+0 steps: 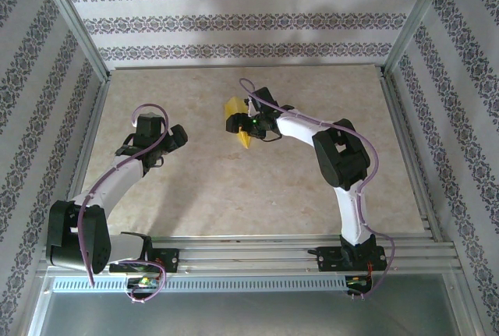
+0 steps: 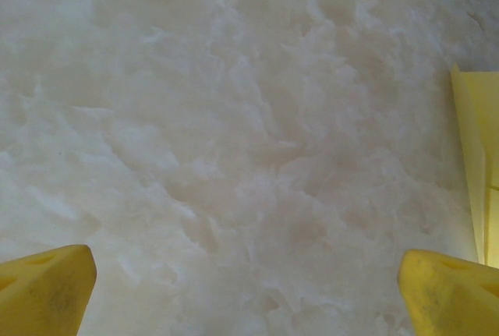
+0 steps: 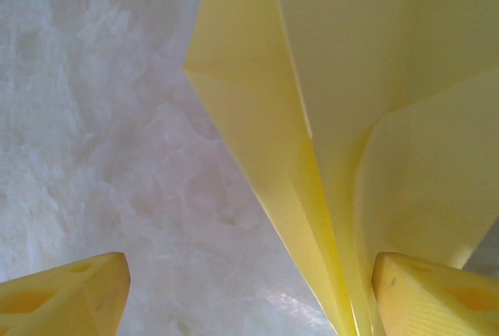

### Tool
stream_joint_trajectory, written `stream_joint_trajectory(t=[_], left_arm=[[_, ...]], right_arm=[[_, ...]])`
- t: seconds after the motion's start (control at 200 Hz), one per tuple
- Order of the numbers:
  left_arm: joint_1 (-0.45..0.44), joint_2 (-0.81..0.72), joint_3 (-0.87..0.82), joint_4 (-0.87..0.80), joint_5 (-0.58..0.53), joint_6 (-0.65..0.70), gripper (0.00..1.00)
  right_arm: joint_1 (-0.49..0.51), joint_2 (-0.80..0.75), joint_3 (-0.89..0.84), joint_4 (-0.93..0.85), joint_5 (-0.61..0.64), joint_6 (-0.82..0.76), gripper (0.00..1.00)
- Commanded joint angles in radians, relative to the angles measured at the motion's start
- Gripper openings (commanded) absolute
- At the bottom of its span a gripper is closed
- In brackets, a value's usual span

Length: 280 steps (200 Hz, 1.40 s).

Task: Fold a paper plane with a square sheet of paper (pick it up from the middle)
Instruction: Rotate the paper plane at the top-center of the table, then reset both arms

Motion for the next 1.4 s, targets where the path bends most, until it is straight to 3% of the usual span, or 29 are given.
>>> stream_joint_trajectory(t=[0.0,0.305,0.45,0.635,0.824,0.934,1.134,1.284,1.394], left_arm=[[0.011,0.012,-0.003,0.026,0.009,0.0,0.99],[0.011,0.015,0.002,0.02,0.01,0.002,0.99],[0.011,0.009,0.009,0.006,0.002,0.009,0.99],[0.015,-0.046,0.005,-0.026,-0.108,0.047,0.99],[0.055,-0.145,-0.079,0.016,-0.267,0.086,0.99],[0.076,-0.207,-0.157,0.089,-0.366,0.118,0.99],[0.1,-0.28,-0.338,0.344,-0.519,0.258,0.99],[0.104,-0.252,-0.433,0.556,-0.512,0.358,0.99],[0.107,-0.184,-0.483,0.739,-0.426,0.436,0.99]], right_arm=[[0.016,0.013,0.002,0.006,-0.059,0.015,0.82],[0.014,0.022,0.012,0.014,-0.091,0.028,0.82],[-0.002,-0.055,-0.026,0.013,-0.043,0.007,0.83],[-0.059,-0.328,-0.187,0.019,0.173,-0.106,0.98],[-0.15,-0.624,-0.425,0.062,0.495,-0.267,0.98],[-0.199,-0.734,-0.554,0.127,0.674,-0.366,0.98],[-0.298,-0.841,-0.754,0.25,0.848,-0.459,0.98],[-0.404,-0.868,-0.869,0.326,0.9,-0.418,0.98],[-0.445,-0.855,-0.963,0.506,0.833,-0.475,0.98]])
